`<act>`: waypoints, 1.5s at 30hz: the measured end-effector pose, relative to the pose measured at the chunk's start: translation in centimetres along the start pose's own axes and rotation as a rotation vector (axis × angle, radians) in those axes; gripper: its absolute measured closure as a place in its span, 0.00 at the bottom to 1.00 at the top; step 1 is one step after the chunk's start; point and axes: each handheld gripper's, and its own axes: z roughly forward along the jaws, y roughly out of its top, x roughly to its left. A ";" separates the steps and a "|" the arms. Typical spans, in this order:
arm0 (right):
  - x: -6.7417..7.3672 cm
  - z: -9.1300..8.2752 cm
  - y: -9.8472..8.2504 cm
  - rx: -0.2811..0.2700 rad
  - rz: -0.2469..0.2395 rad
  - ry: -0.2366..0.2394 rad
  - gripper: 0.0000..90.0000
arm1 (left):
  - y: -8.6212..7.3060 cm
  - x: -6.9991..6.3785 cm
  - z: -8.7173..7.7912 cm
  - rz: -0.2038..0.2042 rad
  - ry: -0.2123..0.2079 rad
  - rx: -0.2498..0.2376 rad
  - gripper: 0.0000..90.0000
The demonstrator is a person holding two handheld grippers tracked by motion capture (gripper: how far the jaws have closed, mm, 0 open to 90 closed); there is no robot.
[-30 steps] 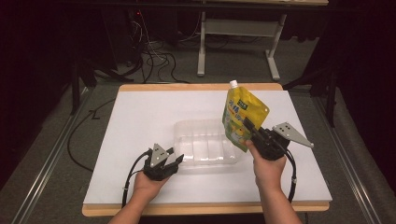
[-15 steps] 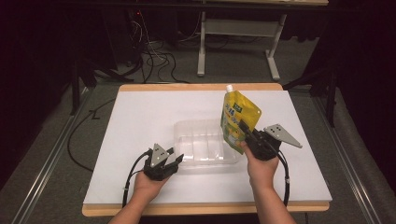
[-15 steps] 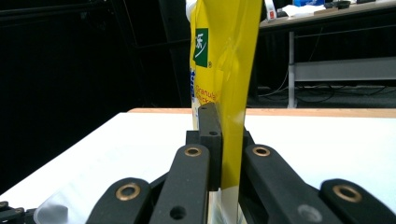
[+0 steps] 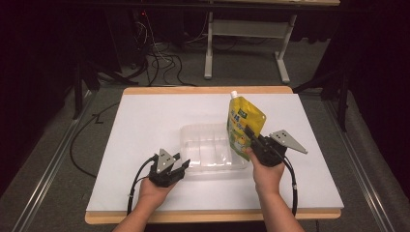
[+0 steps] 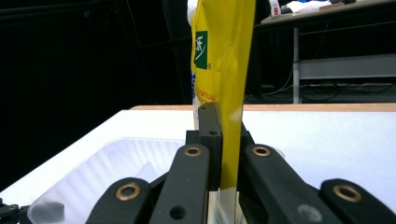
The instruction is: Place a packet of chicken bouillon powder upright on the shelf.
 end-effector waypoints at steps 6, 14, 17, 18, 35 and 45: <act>-0.2 0.0 -0.4 -0.013 0.000 0.003 1.00 | 0.0 0.0 0.0 -0.004 0.002 -0.002 0.63; -0.2 -0.4 -0.9 0.006 -0.026 0.003 1.00 | 0.0 0.0 0.0 -0.005 0.001 -0.003 0.64; -0.3 -0.6 -1.0 0.011 -0.032 0.001 1.00 | 0.0 0.0 0.0 -0.003 0.001 -0.001 0.64; -0.4 -0.6 -1.1 0.014 -0.033 0.001 1.00 | 0.0 0.0 0.0 -0.003 -0.001 -0.001 0.64; -0.8 -1.9 -2.2 0.063 -0.067 -0.014 0.99 | 0.0 0.0 0.1 -0.003 0.000 -0.002 0.64; -0.8 -2.3 -2.8 0.082 -0.084 -0.029 0.96 | 0.1 0.0 0.0 -0.003 -0.002 -0.003 0.64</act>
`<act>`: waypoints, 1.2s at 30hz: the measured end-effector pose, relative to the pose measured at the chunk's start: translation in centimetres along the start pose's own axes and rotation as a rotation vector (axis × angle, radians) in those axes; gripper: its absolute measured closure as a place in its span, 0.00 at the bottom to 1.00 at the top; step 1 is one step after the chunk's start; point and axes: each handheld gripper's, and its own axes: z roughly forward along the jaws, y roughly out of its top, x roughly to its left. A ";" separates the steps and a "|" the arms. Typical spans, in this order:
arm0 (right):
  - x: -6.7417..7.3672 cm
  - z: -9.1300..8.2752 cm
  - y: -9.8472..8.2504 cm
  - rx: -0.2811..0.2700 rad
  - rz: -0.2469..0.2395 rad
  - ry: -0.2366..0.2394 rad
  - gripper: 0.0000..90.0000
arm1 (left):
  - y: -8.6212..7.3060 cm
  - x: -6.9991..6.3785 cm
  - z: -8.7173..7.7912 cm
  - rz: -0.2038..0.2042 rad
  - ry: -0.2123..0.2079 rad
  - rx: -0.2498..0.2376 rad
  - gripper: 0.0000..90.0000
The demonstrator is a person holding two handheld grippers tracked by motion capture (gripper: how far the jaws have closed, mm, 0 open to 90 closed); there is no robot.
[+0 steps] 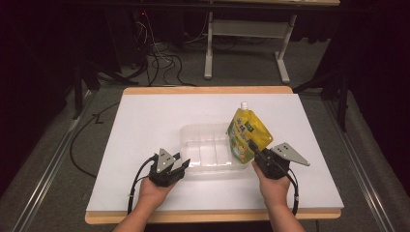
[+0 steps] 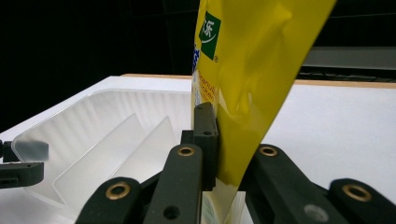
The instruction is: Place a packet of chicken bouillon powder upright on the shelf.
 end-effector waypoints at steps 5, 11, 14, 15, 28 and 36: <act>-0.1 -0.1 -0.2 0.003 0.001 0.003 0.93 | 0.0 0.0 0.0 0.001 0.003 -0.002 0.63; -0.1 -0.1 -0.2 0.007 0.003 0.011 0.89 | 0.0 0.0 0.0 0.002 0.003 -0.002 0.63; -0.1 0.0 -0.2 0.011 0.004 0.015 0.84 | 0.0 0.0 0.0 0.001 0.002 -0.002 0.63; -0.1 0.0 -0.2 0.012 0.005 0.020 0.83 | 0.0 0.0 0.0 0.001 0.002 -0.002 0.63; -0.3 0.3 -0.1 0.037 0.012 0.045 0.58 | 0.0 -0.1 0.0 0.013 0.000 -0.003 0.60; -0.5 0.2 0.2 0.060 -0.015 0.063 0.34 | 0.2 0.3 -0.3 0.009 -0.010 -0.009 0.50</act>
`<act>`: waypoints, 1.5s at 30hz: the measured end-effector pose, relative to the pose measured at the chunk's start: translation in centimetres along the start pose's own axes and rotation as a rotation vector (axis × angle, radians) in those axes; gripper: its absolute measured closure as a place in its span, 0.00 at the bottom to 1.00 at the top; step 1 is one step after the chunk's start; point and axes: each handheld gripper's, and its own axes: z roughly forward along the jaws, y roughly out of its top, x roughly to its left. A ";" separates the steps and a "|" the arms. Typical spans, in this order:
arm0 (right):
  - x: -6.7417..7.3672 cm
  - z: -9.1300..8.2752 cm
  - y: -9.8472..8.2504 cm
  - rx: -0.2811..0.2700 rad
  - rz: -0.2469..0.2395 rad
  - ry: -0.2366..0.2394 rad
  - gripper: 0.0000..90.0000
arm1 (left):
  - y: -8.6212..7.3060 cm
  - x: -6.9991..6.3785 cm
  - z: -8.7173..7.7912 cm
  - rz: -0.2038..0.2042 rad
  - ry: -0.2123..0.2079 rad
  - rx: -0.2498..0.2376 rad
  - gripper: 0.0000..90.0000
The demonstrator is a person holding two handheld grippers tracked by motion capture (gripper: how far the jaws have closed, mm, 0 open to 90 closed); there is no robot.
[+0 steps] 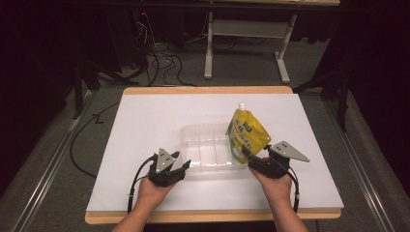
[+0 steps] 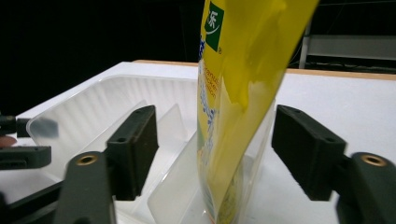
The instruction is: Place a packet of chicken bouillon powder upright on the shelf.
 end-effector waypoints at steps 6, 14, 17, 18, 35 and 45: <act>-0.1 -1.7 0.0 -0.010 -0.049 -0.007 0.25 | 0.5 0.6 -1.3 -0.002 -0.037 -0.014 0.43; -2.2 -5.3 -0.3 -0.018 -0.072 -0.028 0.26 | 0.7 2.9 -4.6 -0.036 -0.020 -0.060 0.41; -3.7 -6.5 -0.5 -0.024 -0.050 -0.063 0.26 | 0.4 4.3 -5.4 -0.069 0.016 -0.069 0.41; -4.2 -6.9 -0.6 -0.029 -0.043 -0.075 0.26 | 0.3 4.8 -5.6 -0.077 0.029 -0.067 0.41; -9.6 -9.0 -3.3 -0.041 0.026 -0.237 0.27 | -0.8 6.7 -5.2 -0.113 0.134 -0.020 0.34; -9.1 -8.7 -3.6 -0.020 0.019 -0.244 0.30 | -0.7 7.1 -5.7 -0.141 0.130 -0.038 0.34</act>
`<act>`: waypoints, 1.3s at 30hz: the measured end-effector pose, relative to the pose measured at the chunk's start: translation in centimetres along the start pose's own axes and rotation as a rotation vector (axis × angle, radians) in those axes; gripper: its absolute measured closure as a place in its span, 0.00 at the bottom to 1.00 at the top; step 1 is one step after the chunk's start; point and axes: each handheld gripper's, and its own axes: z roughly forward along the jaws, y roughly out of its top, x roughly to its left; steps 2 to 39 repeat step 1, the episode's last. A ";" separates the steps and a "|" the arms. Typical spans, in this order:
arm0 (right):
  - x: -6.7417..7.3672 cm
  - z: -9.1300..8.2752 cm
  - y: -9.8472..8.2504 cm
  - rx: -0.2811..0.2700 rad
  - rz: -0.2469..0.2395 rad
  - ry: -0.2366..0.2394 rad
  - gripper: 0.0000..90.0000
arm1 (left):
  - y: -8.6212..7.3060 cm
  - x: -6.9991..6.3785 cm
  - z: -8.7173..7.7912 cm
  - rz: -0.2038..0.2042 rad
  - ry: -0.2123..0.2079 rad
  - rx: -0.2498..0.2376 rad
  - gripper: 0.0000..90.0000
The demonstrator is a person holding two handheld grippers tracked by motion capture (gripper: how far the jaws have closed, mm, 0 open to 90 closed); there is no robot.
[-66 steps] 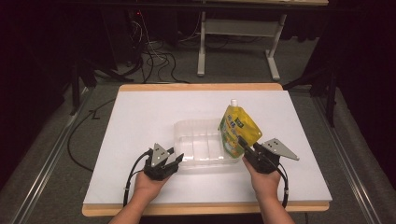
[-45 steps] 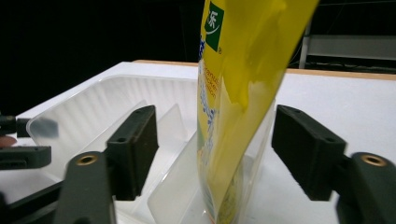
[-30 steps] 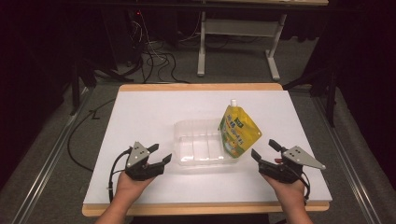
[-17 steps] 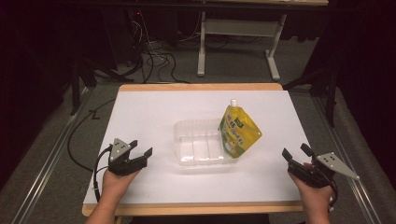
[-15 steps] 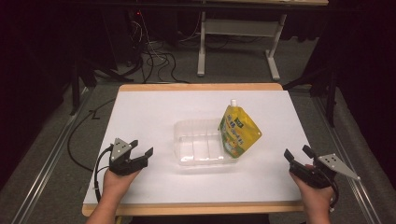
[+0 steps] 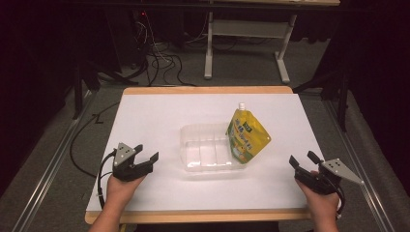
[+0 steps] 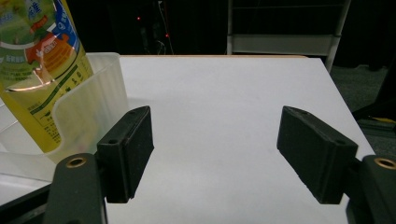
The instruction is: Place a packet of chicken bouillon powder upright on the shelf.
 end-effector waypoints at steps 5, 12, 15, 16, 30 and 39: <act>-0.1 0.0 0.0 0.002 0.003 -0.001 0.30 | 0.0 -0.1 0.0 -0.002 -0.004 -0.001 0.35; -0.1 0.0 0.0 0.002 0.003 -0.001 0.30 | 0.0 -0.1 0.0 -0.002 -0.004 -0.001 0.35; -0.1 0.0 0.0 0.002 0.003 -0.001 0.30 | 0.0 -0.1 0.0 -0.002 -0.004 -0.001 0.35; -0.1 0.0 0.0 0.002 0.003 -0.001 0.30 | 0.0 -0.1 0.0 -0.002 -0.004 -0.001 0.35; -0.1 0.0 0.0 0.002 0.003 -0.001 0.30 | 0.0 -0.1 0.0 -0.002 -0.004 -0.001 0.35; -0.1 0.0 0.0 0.002 0.003 -0.001 0.30 | 0.0 -0.1 0.0 -0.002 -0.004 -0.001 0.35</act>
